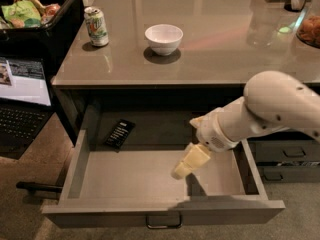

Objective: Pick rxbar chocolate from top drawer and place on counter

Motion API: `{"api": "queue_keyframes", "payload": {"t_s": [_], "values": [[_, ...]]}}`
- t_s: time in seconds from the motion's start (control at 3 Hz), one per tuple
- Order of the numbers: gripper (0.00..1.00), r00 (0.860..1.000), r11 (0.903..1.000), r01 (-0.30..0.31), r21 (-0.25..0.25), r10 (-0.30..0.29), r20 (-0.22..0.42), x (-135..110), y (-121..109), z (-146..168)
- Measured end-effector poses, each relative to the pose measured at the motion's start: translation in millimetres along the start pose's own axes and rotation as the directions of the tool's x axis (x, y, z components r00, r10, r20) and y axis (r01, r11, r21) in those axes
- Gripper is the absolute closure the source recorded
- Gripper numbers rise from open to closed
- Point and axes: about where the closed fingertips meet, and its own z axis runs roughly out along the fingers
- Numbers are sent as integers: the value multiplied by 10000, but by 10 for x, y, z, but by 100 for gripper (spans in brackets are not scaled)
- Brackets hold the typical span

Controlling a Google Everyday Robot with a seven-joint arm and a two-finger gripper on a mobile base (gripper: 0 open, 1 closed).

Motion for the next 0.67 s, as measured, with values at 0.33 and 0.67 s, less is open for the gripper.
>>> {"api": "queue_keyframes", "payload": {"t_s": [0.33,0.67], "values": [[0,9907,9992,60,-404,-4,1362,-459,-111,706],[0,9710,9986,335,-419,-226,2382,-986,-240,1180]]}}
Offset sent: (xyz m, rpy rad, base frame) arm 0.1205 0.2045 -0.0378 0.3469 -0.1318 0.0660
